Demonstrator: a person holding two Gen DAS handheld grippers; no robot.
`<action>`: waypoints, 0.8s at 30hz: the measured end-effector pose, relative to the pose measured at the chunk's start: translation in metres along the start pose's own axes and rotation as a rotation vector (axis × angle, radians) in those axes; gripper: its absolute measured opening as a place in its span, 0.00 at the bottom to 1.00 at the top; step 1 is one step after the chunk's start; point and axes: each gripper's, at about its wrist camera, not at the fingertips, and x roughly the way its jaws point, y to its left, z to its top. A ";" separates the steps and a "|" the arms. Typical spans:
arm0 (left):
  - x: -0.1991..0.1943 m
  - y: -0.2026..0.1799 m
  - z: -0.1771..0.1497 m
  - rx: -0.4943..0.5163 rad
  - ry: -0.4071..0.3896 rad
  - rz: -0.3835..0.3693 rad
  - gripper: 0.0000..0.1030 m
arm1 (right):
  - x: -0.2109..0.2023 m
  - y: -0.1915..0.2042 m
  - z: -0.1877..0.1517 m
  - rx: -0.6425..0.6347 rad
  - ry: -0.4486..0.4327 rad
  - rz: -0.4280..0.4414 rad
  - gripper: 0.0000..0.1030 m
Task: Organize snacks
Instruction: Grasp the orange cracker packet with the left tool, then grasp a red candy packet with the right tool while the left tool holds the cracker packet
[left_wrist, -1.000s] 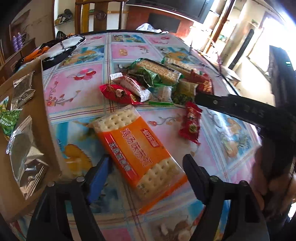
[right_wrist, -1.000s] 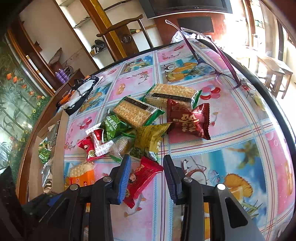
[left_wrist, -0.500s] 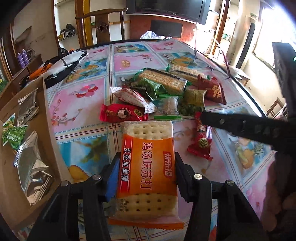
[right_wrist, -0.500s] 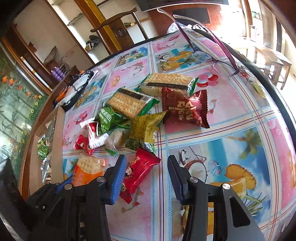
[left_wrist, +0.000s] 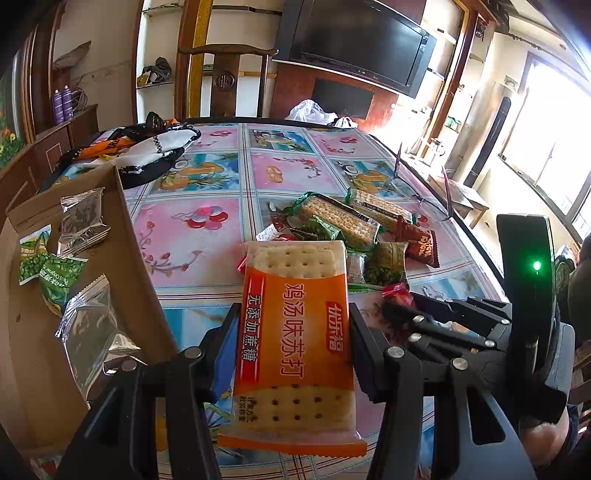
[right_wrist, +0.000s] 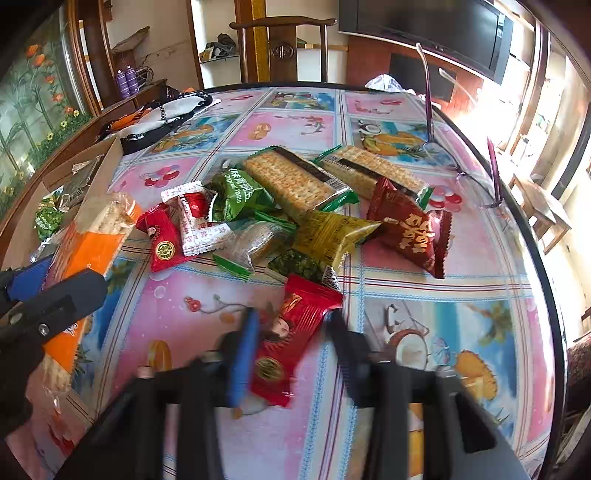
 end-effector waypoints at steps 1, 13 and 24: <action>-0.001 0.000 0.000 0.000 -0.003 -0.002 0.51 | 0.000 -0.004 0.001 0.012 -0.001 -0.002 0.22; -0.003 0.000 -0.001 0.008 -0.014 -0.018 0.51 | -0.030 -0.009 0.007 0.087 -0.149 0.125 0.21; -0.004 0.000 -0.002 0.006 -0.018 -0.030 0.51 | -0.033 -0.011 0.011 0.113 -0.195 0.116 0.21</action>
